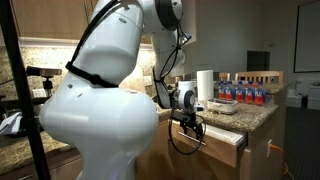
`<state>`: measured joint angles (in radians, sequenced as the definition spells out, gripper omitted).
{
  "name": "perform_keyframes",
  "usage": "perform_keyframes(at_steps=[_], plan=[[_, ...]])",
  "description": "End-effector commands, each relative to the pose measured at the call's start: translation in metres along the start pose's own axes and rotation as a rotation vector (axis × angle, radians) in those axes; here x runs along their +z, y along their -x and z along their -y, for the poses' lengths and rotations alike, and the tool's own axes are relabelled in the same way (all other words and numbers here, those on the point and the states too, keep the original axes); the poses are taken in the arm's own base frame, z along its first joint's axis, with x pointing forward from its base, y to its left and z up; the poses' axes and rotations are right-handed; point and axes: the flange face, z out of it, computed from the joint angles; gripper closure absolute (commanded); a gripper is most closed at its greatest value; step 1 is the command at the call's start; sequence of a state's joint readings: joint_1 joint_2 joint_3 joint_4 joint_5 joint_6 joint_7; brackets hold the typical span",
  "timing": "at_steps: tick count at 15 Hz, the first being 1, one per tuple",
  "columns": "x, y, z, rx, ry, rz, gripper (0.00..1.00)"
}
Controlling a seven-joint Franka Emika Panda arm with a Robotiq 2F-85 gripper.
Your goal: Close the top drawer
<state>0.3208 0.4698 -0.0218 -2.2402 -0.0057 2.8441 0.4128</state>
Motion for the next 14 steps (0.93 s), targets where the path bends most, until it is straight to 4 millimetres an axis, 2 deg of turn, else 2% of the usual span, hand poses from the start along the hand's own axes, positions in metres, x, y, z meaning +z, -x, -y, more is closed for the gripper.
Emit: perform_keyframes(at_steps=[1, 9, 14], plan=[[0.007, -0.003, 0.001, 0.048, 0.014, -0.129, 0.00], [0.020, -0.008, 0.005, 0.045, 0.059, -0.284, 0.00], [0.020, -0.024, 0.001, 0.070, 0.077, -0.336, 0.00]])
